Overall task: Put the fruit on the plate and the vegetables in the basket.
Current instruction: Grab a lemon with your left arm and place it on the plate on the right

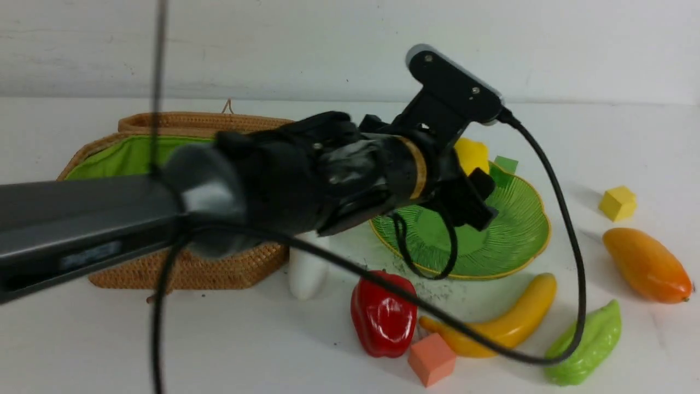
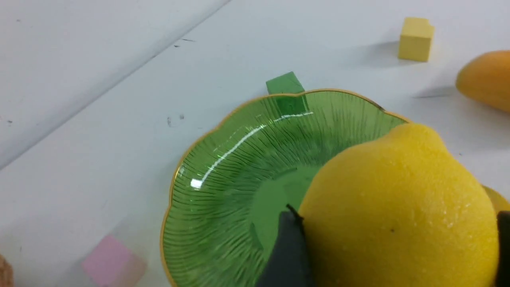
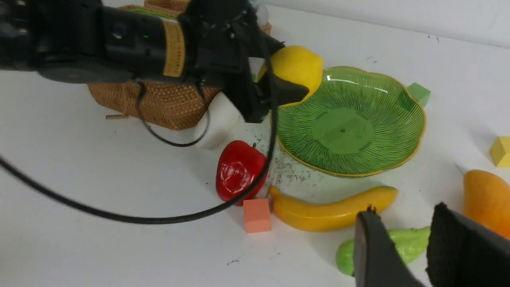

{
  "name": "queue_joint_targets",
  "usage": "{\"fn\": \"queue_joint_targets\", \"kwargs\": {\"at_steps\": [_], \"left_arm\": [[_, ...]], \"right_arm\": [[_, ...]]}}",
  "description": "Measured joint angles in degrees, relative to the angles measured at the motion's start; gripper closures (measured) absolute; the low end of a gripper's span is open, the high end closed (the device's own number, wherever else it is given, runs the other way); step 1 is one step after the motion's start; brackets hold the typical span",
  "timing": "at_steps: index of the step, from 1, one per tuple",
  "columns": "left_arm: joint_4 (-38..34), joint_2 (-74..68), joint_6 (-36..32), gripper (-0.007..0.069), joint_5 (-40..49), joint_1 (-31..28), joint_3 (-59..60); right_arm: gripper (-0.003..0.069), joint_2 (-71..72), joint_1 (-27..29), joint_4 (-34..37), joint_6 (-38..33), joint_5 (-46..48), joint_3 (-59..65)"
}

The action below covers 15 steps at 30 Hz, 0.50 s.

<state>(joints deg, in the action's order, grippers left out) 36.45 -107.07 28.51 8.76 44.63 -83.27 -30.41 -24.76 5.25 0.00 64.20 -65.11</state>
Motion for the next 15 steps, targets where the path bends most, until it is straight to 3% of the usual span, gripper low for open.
{"fn": "queue_joint_targets", "kwargs": {"at_steps": [8,15], "left_arm": [[1.44,-17.41,-0.06,0.0055,8.41,-0.93,-17.96],[2.27,-20.79,-0.06,0.0038,9.45,-0.93,-20.04]], "right_arm": [[0.0443,0.00,0.00,0.00,0.00,0.43,0.00],[0.0443,0.00,0.00,-0.28,0.00,0.55,0.00]]}}
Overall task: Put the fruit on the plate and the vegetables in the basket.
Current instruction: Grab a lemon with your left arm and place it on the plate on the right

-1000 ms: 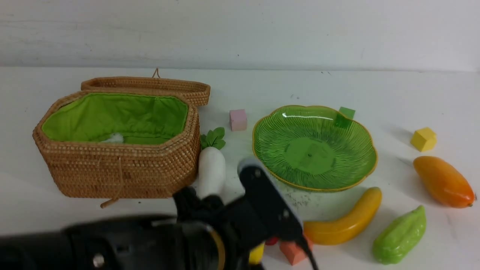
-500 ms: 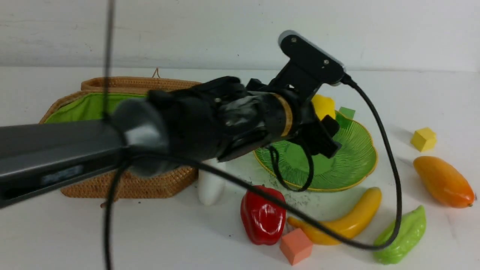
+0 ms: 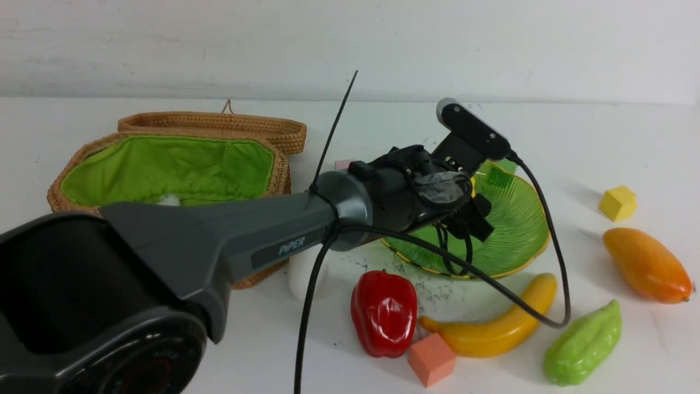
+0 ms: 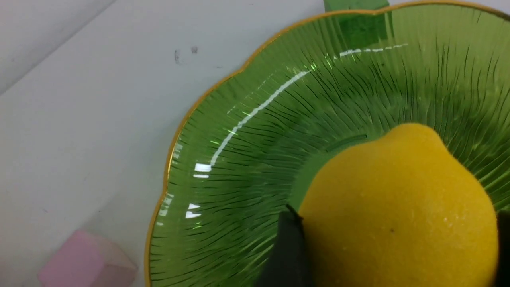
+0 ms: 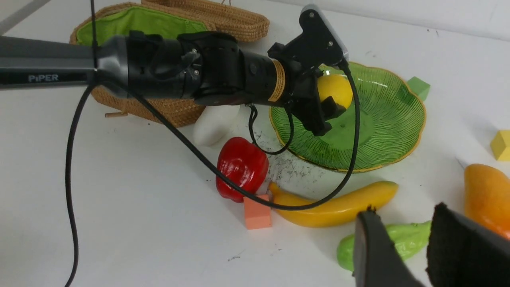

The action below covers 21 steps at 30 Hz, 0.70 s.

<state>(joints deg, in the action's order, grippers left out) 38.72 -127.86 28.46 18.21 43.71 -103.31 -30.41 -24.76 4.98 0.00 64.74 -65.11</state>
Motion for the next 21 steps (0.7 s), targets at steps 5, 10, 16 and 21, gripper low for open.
{"fn": "queue_joint_targets", "kwargs": {"at_steps": [5,10,16,21], "left_arm": [[0.39,0.26,-0.05,0.0004,-0.18,0.00,-0.29],[0.39,1.00,-0.05,0.0001,-0.23,0.00,-0.29],[0.38,2.69,-0.11,0.0059,2.04,0.24,-0.29],[-2.58,9.28,-0.01,0.0279,13.88,3.20,-0.29]], "right_arm": [[0.0443,0.00,0.00,-0.20,0.00,0.00,0.00],[0.0443,0.00,0.00,-0.20,0.00,0.00,0.00],[0.0442,0.00,0.00,-0.20,0.00,0.00,0.00],[0.0439,0.00,0.00,-0.20,0.00,0.77,0.00]]}}
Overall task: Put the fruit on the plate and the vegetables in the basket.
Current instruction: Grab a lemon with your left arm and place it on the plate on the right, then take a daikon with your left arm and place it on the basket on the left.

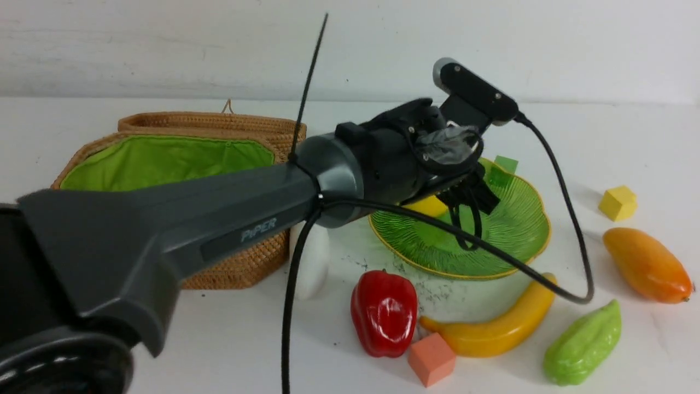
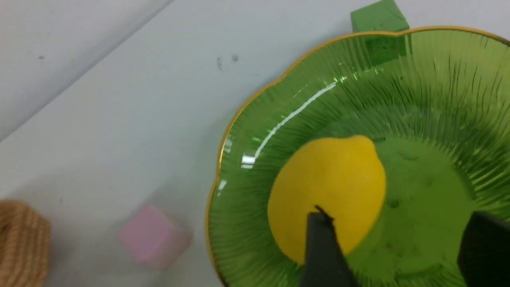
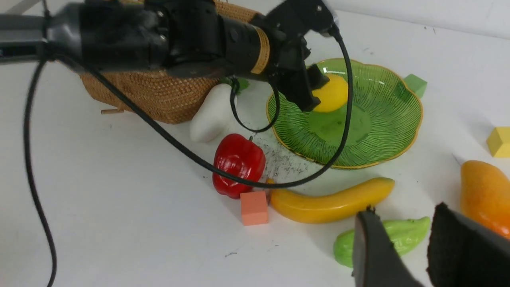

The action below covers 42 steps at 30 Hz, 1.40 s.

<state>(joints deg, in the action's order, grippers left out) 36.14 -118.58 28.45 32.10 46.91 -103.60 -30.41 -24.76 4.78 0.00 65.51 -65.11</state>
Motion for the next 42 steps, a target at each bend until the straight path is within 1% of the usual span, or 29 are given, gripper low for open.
{"fn": "queue_joint_targets", "kwargs": {"at_steps": [1,3,4,5,8,11,14,18,21,22,24,25,29,30,31,32,33,35,36,37,38,39,41,42], "left_arm": [[-2.61,3.42,-0.08,0.0438,6.10,1.60,0.00],[-6.04,7.47,-0.89,0.0576,12.54,3.43,0.00],[-8.68,10.11,-2.02,0.0627,15.67,4.15,0.00],[-9.12,10.55,-2.02,0.0627,16.28,4.28,0.00],[-16.19,16.77,-4.78,0.0638,25.66,4.91,0.00],[-19.47,22.18,-5.50,0.0638,31.58,4.91,2.09],[-21.09,27.31,-4.67,0.0638,33.69,4.85,8.04],[-23.28,33.00,-1.28,0.0638,32.45,4.85,20.84],[-22.71,34.85,3.26,0.0638,26.74,4.85,29.88],[-22.59,34.91,3.26,0.0638,26.24,4.85,29.88],[-19.89,34.61,7.74,0.0638,21.20,4.85,33.39],[-19.68,34.51,7.74,0.0638,21.01,4.85,33.37],[-13.46,31.60,13.65,0.0635,18.57,4.70,32.76],[-12.47,30.45,15.48,0.0623,18.55,4.20,32.19],[-12.36,30.26,15.48,0.0623,18.55,4.10,32.19],[-12.25,29.31,16.56,0.0606,18.42,3.44,31.79],[-12.32,27.65,17.50,0.0558,17.67,1.57,31.39],[-13.27,25.97,18.06,0.0491,16.47,-0.73,31.32],[-13.81,24.79,18.17,0.0437,15.55,-2.19,31.32],[-13.90,24.79,18.18,0.0427,15.55,-2.19,31.32],[-14.18,23.10,18.30,0.0357,14.27,-4.10,31.32],[-14.18,22.39,18.29,0.0306,13.71,-4.78,31.32],[-14.11,20.91,18.29,0.0213,12.56,-6.09,31.32],[-13.89,20.12,18.29,0.0180,11.93,-6.48,31.32]], "right_arm": [[0.0439,0.00,0.00,0.00,0.00,0.34,0.00],[0.0439,0.00,0.00,0.00,0.00,0.92,0.00],[0.0439,0.00,0.00,0.05,0.00,1.43,0.00],[0.0439,0.00,0.00,0.05,0.00,1.43,0.00],[0.0439,0.00,0.00,0.29,0.00,2.14,0.00],[0.0436,0.00,0.00,0.71,0.00,2.69,0.00],[0.0436,0.00,0.00,1.62,0.00,2.88,0.00],[0.0436,0.00,0.00,2.38,0.00,3.11,0.00],[0.0436,0.00,0.00,3.28,0.00,3.58,0.00],[0.0436,0.00,0.00,3.29,0.00,3.57,0.00],[0.0436,0.00,0.00,4.34,0.00,3.64,0.00],[0.0436,0.00,0.00,4.35,0.00,3.64,0.00],[0.0436,0.00,0.00,5.17,0.00,3.64,0.00],[0.0436,0.00,0.00,5.24,0.00,3.64,0.00],[0.0436,0.00,0.00,5.24,0.00,3.64,0.00],[0.0436,0.00,0.00,5.39,0.00,3.64,0.00],[0.0436,0.00,0.00,5.82,0.00,3.66,0.00],[0.0436,0.00,0.00,6.30,0.00,3.71,0.00],[0.0436,0.00,0.00,6.47,0.00,3.71,0.00],[0.0436,0.00,0.00,6.53,0.00,3.71,0.00],[0.0436,0.00,0.00,6.53,0.00,3.71,0.00],[0.0436,0.00,0.00,6.57,0.00,3.71,0.00],[0.0436,0.00,0.00,6.57,0.00,3.71,0.00],[0.0436,0.00,0.00,6.57,0.00,3.71,0.00]]}}
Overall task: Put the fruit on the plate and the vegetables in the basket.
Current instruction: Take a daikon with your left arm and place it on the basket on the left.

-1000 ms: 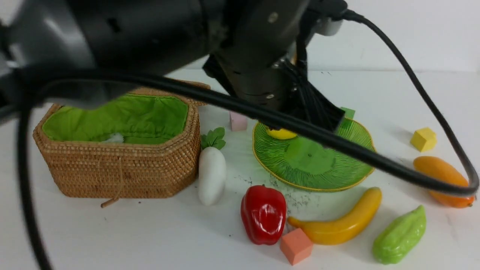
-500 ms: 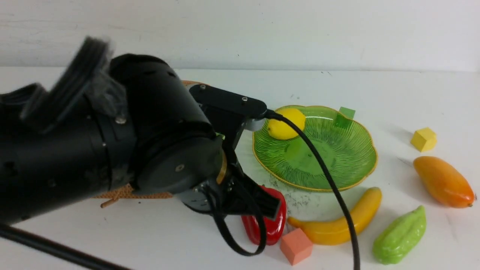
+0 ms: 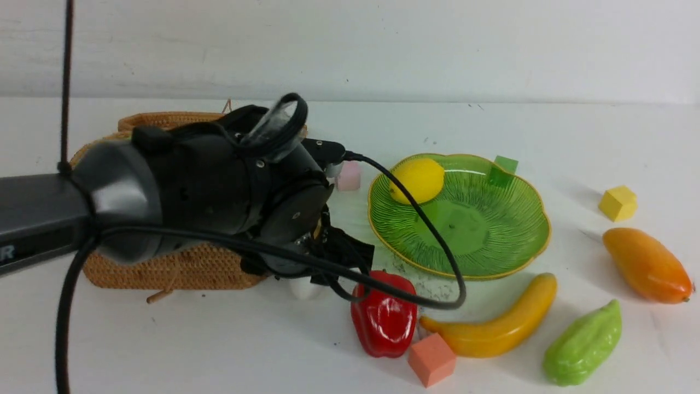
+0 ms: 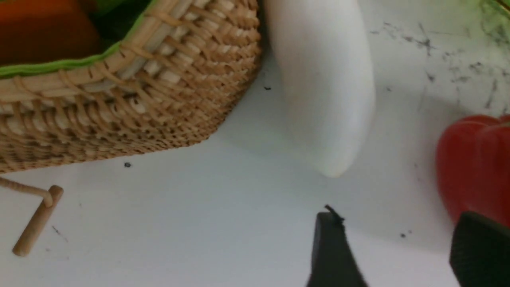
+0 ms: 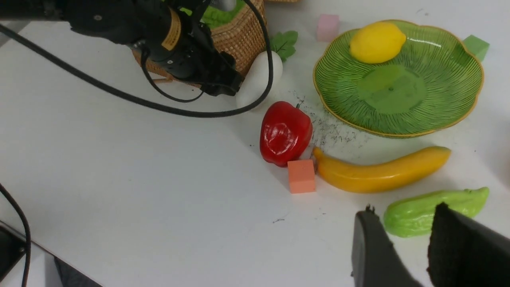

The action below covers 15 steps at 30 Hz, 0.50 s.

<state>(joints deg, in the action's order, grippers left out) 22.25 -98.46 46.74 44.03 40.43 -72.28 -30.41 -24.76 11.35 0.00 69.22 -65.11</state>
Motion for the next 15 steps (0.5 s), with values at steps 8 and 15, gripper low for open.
{"fn": "queue_joint_targets", "kwargs": {"at_steps": [8,15], "left_arm": [[7.51,-5.34,4.16,0.0071,-5.24,-0.65,0.00],[13.30,-9.18,9.71,0.0083,-8.53,-0.65,0.00]], "right_arm": [[0.0436,0.00,0.00,0.07,-1.36,0.00,0.00],[0.0436,0.00,0.00,0.07,-1.51,0.00,0.00]]}}
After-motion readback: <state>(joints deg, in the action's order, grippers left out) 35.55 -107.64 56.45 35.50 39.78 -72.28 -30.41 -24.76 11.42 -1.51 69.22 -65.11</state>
